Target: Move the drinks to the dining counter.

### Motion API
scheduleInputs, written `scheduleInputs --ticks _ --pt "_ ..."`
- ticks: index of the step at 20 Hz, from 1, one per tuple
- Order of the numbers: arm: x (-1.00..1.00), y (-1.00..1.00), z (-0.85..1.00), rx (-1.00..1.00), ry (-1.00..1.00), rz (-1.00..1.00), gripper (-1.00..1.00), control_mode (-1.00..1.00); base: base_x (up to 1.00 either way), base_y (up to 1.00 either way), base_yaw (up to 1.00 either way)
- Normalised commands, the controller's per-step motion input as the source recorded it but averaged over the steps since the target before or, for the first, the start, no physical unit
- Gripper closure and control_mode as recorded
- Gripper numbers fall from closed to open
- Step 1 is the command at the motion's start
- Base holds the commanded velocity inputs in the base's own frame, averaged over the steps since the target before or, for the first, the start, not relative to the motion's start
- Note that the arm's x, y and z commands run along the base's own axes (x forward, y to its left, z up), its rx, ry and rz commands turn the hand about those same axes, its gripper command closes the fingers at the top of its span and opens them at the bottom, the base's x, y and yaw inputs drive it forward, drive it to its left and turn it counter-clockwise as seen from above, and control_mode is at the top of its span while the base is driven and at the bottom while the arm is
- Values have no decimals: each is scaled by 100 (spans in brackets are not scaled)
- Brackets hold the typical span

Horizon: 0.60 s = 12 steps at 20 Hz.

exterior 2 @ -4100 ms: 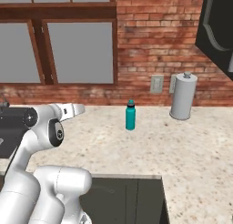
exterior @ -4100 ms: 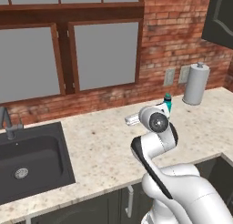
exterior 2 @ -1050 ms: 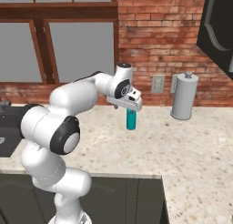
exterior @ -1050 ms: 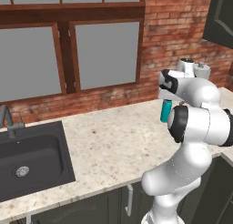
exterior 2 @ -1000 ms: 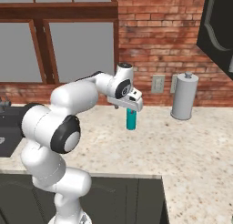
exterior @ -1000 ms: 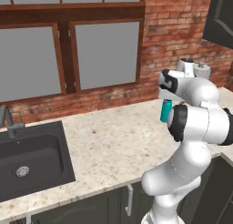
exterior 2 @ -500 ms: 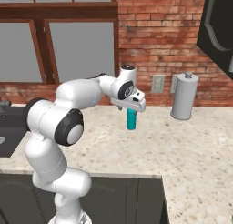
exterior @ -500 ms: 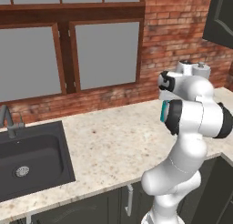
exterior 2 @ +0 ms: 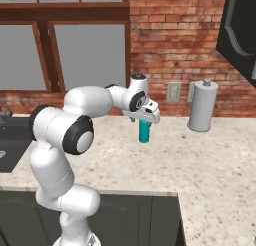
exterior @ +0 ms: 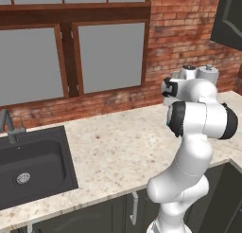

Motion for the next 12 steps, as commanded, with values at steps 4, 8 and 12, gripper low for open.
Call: scheduleInputs --ticks 4,8,12 --pt "15 0 -14 -1 -6 0 -100 -100 0 0 0" --pt "18 0 -10 -2 -6 0 -100 -100 0 0 0" --pt "21 0 -11 -3 -6 0 -100 -100 0 0 0"
